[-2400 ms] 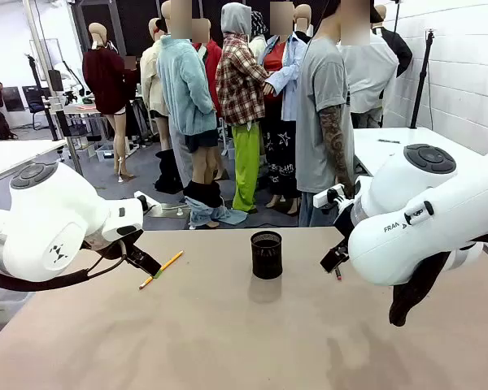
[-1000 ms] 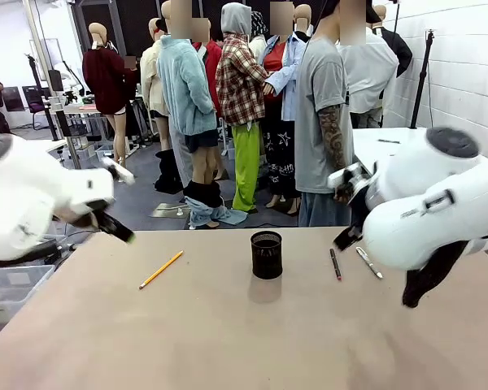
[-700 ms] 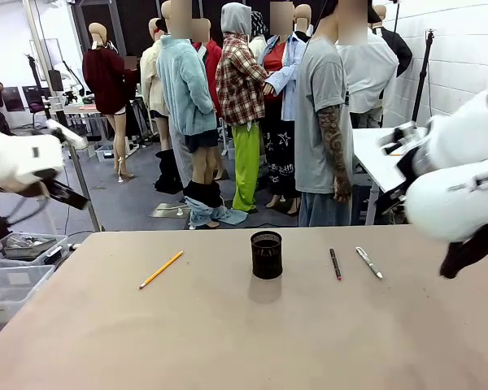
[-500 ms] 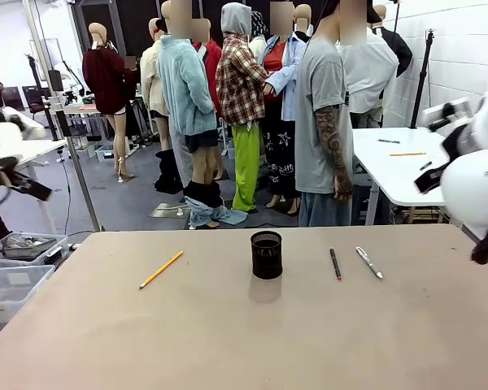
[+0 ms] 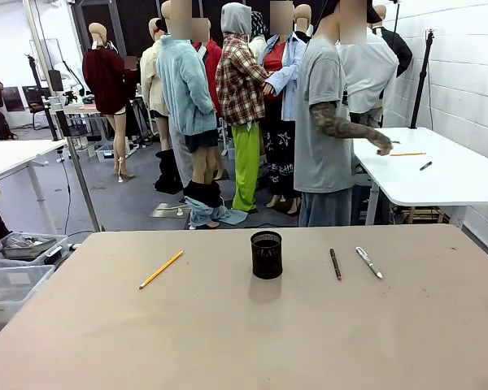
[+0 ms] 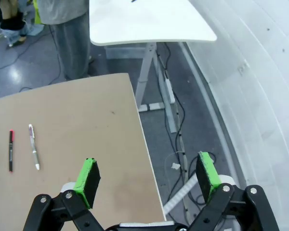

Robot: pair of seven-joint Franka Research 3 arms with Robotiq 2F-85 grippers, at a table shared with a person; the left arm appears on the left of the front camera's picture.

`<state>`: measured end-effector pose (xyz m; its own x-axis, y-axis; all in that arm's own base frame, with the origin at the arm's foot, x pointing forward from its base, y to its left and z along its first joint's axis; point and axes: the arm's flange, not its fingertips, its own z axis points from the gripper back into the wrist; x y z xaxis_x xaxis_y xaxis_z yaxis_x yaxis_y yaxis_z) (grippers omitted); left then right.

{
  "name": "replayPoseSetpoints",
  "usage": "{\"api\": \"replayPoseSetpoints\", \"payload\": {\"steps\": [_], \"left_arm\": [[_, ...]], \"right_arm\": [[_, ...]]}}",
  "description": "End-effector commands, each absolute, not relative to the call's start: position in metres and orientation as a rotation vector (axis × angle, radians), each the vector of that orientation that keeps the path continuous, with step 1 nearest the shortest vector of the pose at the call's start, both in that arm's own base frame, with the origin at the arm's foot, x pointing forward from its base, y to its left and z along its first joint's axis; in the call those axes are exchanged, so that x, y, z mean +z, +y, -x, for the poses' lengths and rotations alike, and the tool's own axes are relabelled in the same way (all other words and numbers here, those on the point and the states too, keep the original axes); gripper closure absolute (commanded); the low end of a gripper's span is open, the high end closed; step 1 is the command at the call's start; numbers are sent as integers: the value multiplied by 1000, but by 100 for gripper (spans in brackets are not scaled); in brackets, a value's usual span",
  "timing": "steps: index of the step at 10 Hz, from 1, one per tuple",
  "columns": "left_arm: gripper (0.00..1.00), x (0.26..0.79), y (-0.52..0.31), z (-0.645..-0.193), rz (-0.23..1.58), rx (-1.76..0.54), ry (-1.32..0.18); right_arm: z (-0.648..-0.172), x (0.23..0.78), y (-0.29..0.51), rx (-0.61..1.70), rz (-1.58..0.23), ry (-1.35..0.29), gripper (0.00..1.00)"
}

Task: Place the pens into the pen holder.
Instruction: Pick up a writing instrument from the table and place it into the Pen holder.

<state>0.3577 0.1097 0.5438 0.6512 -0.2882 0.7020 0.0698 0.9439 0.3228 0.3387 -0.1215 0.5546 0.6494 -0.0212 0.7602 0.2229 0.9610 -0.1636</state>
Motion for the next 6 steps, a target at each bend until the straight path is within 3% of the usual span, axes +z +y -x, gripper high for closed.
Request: {"api": "replayPoseSetpoints", "payload": {"steps": [1, 6], "left_arm": [[0, 550, 115, -353, -294, -189, -851], [0, 550, 115, -353, -294, -189, -851]], "right_arm": [[-258, 450, -67, -31, 259, -858, 0], [-401, 434, 41, 281, 243, -649, 0]]}}
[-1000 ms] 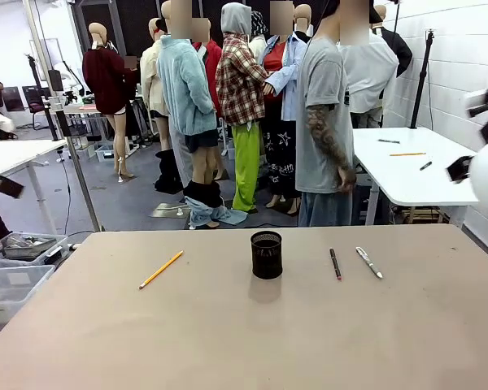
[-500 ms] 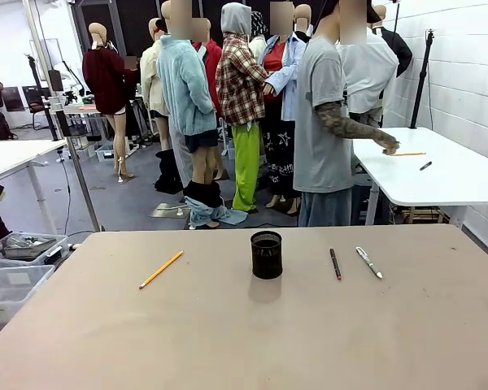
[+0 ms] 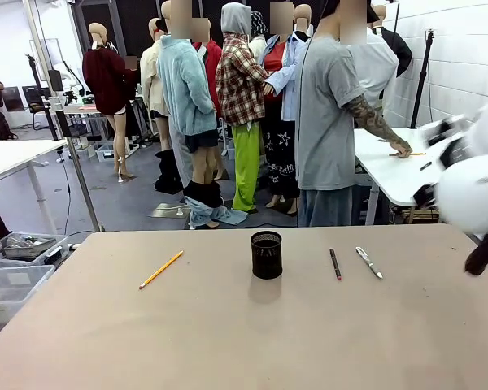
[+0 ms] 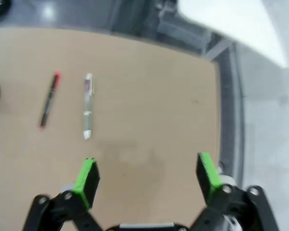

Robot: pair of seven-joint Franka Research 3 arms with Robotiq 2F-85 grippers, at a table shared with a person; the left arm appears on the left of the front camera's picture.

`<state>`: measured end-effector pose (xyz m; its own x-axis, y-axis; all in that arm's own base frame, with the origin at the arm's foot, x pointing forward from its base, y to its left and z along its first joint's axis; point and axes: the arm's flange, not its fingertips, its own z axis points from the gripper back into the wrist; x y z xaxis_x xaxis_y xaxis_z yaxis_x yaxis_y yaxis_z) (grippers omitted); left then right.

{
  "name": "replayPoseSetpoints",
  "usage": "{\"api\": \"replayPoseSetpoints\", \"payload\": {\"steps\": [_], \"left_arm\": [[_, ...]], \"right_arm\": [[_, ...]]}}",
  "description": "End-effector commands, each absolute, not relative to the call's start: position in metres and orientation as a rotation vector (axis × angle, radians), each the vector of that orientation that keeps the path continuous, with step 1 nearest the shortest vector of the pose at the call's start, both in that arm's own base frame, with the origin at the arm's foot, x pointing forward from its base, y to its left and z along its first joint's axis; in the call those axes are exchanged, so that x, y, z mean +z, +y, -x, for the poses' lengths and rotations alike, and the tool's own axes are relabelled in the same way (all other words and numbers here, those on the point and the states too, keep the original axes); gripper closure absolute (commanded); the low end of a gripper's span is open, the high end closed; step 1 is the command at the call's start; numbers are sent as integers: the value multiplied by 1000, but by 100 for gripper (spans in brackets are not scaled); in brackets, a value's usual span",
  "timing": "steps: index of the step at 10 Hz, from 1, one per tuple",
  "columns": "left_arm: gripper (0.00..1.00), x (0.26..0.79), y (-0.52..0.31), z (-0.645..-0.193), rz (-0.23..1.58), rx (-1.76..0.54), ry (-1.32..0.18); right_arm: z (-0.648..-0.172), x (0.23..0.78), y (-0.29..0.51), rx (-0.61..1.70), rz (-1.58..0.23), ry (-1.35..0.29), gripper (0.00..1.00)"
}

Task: Place the pens into the pen holder.
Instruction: Pick up a writing instrument from the table and place it into the Pen holder.

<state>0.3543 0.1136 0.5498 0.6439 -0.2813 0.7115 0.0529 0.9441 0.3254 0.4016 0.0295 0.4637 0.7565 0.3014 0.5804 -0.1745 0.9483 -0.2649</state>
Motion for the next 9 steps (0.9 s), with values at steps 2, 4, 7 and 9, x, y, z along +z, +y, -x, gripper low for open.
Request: {"api": "replayPoseSetpoints", "payload": {"steps": [2, 4, 7, 9], "left_arm": [[0, 550, 115, -353, -294, -189, -851], [0, 550, 115, -353, -294, -189, -851], [0, 550, 115, -353, -294, -189, -851], [0, 550, 115, -353, -294, -189, -851]], "right_arm": [[-442, 408, 68, 305, 268, -553, 0], [-468, 389, 84, 342, 270, -476, 0], [-442, 392, 75, 354, 237, -499, 0], [-455, 388, 77, 355, 232, -479, 0]]}}
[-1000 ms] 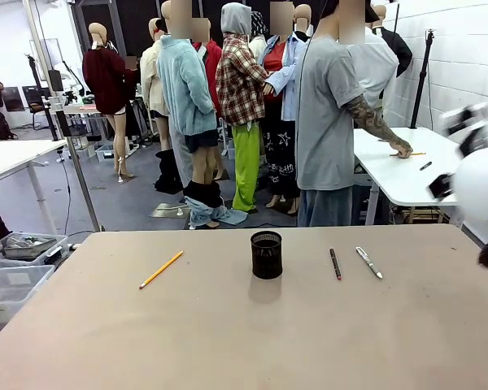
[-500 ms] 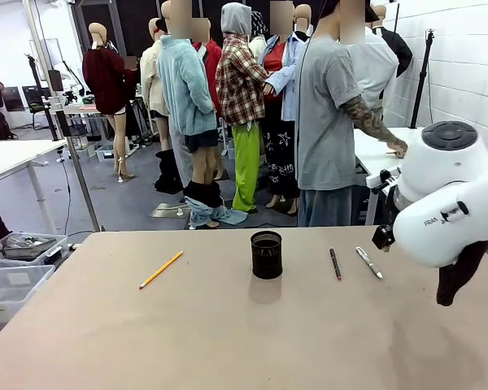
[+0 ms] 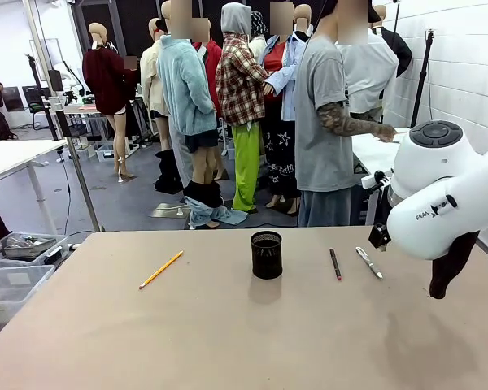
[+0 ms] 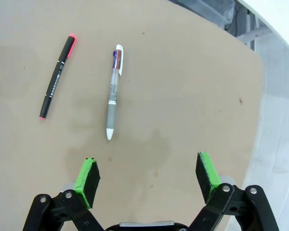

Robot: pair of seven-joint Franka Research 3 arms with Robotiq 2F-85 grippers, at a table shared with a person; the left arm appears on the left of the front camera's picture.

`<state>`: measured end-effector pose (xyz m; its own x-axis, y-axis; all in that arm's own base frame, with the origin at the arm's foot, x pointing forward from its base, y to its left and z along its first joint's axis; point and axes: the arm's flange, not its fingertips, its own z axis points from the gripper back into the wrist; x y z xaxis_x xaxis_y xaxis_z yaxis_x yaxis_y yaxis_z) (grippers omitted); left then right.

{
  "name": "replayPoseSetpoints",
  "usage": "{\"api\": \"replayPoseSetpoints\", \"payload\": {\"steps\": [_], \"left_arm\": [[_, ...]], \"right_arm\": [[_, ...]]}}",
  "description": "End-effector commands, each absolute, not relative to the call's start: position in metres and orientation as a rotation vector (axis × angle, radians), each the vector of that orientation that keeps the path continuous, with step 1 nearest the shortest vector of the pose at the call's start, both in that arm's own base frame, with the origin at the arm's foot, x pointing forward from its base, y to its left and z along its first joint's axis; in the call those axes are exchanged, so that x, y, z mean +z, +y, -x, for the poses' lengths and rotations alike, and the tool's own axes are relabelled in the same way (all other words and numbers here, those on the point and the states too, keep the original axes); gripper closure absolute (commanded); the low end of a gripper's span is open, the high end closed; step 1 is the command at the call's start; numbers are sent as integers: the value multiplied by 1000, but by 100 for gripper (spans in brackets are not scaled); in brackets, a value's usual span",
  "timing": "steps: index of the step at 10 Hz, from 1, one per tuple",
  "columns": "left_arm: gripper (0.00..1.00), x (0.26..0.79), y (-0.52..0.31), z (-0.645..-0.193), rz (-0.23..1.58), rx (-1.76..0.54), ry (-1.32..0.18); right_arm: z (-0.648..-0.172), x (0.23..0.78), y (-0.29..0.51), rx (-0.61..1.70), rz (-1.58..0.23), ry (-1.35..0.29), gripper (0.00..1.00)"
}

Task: Place the pens into the pen holder.
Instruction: Pick up a writing instrument from the table and place it into the Pen holder.

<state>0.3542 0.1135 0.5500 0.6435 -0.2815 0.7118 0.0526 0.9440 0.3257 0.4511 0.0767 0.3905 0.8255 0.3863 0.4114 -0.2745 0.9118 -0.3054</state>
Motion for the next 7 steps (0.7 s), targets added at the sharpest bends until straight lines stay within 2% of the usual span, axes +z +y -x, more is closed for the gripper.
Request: {"api": "replayPoseSetpoints", "payload": {"steps": [1, 7], "left_arm": [[0, 550, 115, -353, -294, -189, -851], [0, 550, 115, -353, -294, -189, -851]], "right_arm": [[-465, 385, 77, 419, 150, -471, 0], [-556, 352, 77, 455, 31, -275, 0]]}}
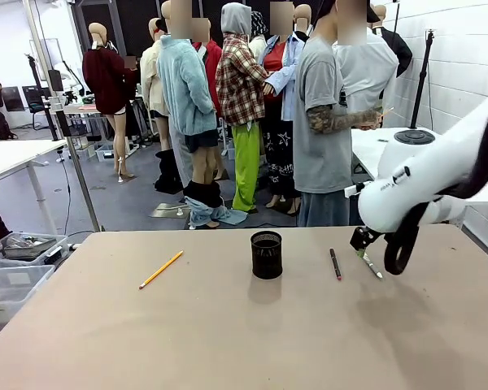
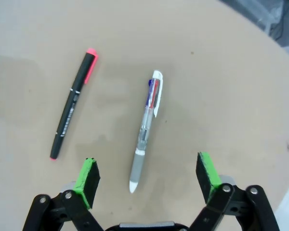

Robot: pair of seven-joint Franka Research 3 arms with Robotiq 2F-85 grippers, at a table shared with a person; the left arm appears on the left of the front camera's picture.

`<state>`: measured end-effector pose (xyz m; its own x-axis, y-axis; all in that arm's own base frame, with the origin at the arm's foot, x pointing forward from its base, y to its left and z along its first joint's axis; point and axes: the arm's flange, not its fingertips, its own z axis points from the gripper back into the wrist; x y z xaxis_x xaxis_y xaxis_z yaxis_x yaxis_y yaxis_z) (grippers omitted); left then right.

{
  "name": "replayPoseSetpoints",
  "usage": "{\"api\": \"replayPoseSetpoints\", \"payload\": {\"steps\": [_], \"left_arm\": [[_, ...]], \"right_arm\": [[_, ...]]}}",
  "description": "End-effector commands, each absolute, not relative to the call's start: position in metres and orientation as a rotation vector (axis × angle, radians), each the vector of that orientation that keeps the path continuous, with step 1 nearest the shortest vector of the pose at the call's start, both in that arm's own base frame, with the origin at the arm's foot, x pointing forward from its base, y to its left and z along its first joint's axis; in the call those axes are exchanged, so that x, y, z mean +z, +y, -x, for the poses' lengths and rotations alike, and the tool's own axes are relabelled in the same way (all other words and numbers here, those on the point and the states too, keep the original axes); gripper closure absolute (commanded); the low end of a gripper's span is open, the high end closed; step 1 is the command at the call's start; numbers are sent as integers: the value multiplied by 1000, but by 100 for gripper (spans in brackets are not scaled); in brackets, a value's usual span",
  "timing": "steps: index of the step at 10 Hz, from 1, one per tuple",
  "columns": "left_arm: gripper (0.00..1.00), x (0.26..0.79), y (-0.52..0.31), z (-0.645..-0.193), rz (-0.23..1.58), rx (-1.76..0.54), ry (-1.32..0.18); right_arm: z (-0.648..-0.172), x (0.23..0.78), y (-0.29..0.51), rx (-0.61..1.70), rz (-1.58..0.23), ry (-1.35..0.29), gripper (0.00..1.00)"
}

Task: Place the pens into the pen holder.
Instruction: Pick up a writing instrument from the table and place it into the Pen holder.

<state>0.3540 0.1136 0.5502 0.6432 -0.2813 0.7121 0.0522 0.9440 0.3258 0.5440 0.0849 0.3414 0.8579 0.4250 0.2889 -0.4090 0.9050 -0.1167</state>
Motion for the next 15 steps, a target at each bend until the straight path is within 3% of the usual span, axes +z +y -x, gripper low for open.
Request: {"api": "replayPoseSetpoints", "payload": {"steps": [1, 9, 14, 15], "left_arm": [[0, 550, 115, -353, -294, -189, -851], [0, 550, 115, -353, -294, -189, -851], [0, 550, 115, -353, -294, -189, -851], [0, 550, 115, -353, -294, -189, -851]], "right_arm": [[-564, 346, 78, 453, 22, -243, 0], [-595, 305, 84, 449, 0, -108, 0], [-602, 300, 85, 456, -11, -65, 97], [-605, 298, 86, 462, -7, -46, 100]]}}
